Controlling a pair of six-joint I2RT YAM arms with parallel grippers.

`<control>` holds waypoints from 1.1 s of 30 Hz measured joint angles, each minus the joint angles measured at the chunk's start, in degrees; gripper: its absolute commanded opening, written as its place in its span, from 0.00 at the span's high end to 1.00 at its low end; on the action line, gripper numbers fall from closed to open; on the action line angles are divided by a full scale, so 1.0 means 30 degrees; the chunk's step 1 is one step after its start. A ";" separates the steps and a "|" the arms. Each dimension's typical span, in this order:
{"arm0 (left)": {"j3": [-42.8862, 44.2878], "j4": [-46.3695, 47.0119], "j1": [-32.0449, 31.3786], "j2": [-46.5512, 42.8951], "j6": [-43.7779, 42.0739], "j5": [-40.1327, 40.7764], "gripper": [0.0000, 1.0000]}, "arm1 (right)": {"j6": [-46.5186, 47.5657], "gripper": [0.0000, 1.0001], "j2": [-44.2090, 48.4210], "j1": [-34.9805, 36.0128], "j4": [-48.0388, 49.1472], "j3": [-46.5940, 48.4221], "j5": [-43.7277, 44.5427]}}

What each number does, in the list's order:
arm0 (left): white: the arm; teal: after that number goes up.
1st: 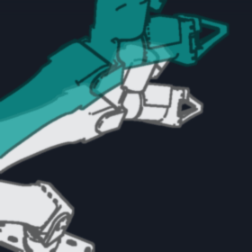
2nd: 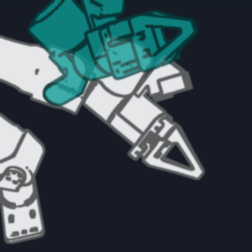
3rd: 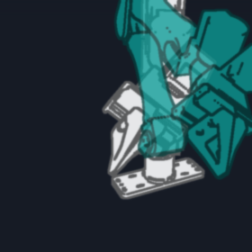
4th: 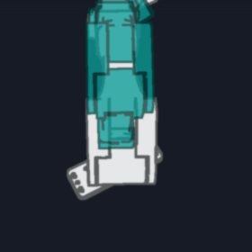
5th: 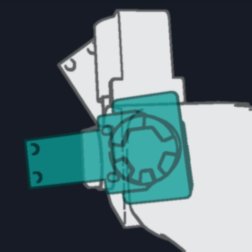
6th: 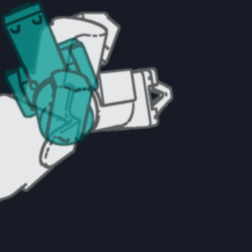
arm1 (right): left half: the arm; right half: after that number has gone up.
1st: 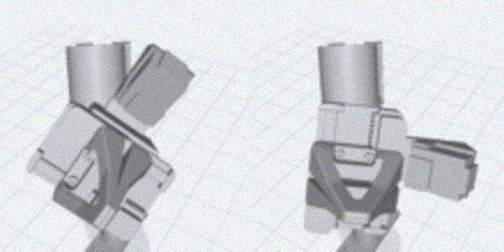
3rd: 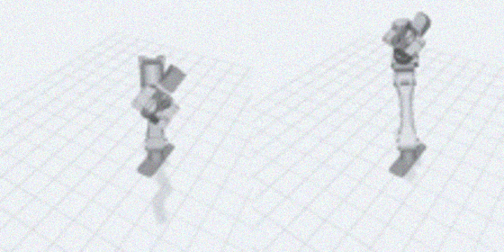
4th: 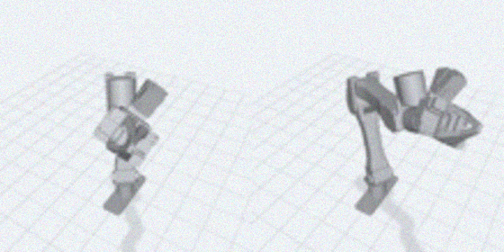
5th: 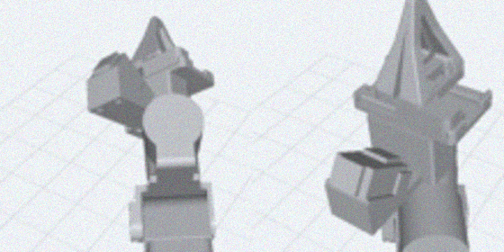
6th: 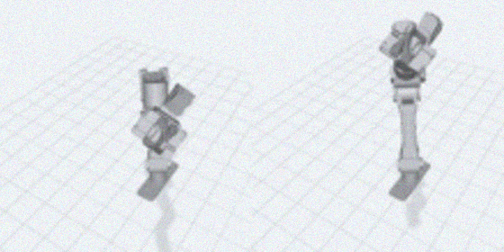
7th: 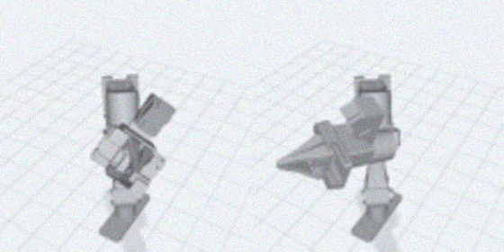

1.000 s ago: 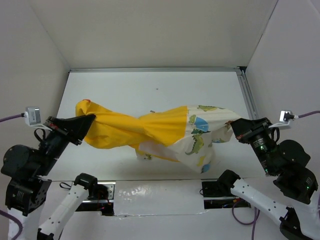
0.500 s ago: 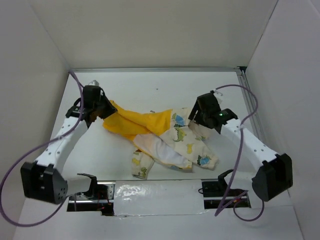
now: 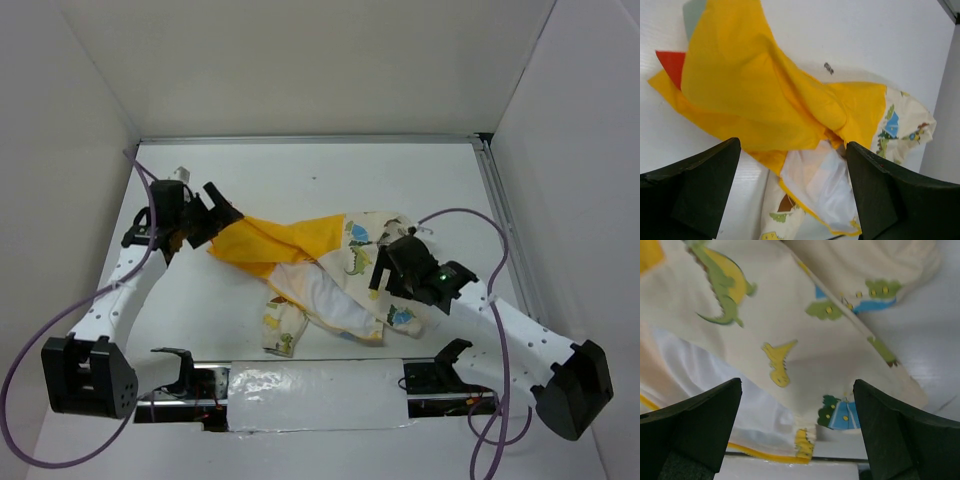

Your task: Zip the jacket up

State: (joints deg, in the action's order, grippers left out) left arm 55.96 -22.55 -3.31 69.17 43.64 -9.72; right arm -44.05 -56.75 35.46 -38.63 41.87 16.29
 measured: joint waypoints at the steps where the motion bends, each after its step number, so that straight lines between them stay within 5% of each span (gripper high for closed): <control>1: -0.0481 0.0277 0.0000 -0.0444 -0.0066 -0.0372 0.01 | -0.0291 0.00 0.0240 0.0182 -0.0168 -0.0714 -0.0240; 7: -0.3337 0.0787 -0.0015 -0.2441 -0.0510 -0.2295 0.01 | -0.1690 0.00 -0.0408 0.0401 -0.0568 -0.3045 -0.0918; 9: -0.3803 0.0794 -0.0029 -0.2710 -0.0554 -0.2594 0.01 | -0.1887 0.11 -0.1435 0.0372 -0.0335 -0.3045 -0.0809; 10: -0.3927 0.0750 -0.0036 -0.2805 -0.0568 -0.2681 0.01 | -0.1931 0.28 -0.1982 0.0306 -0.0240 -0.3031 -0.0721; 11: -0.3978 0.0707 -0.0036 -0.2914 -0.0583 -0.2725 0.01 | -0.1996 0.77 -0.2550 0.0291 -0.0124 -0.3024 -0.0678; 12: -0.4000 0.0692 -0.0036 -0.3031 -0.0605 -0.2725 0.01 | -0.1953 1.00 -0.3016 0.0306 -0.0073 -0.2994 -0.0670; 25: -0.4758 0.1399 -0.0036 -0.4561 -0.1151 -0.3257 0.01 | -0.0641 1.00 0.1086 0.1545 0.0437 0.0576 0.0364; 32: -0.4794 0.1559 -0.0036 -0.3657 -0.1552 -0.3439 0.01 | 0.2208 1.00 -0.7388 -0.0962 0.1581 1.2189 -0.0605; 33: -0.4794 0.1559 -0.0036 -0.3519 -0.1559 -0.3439 0.01 | 0.2550 0.91 -0.8896 -0.1443 0.1647 1.4156 -0.0816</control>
State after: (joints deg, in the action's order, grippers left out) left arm 41.58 -17.87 -3.42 58.61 38.96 -20.03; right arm -36.40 -83.44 31.14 -33.69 84.33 13.85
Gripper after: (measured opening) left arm 0.993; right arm 0.009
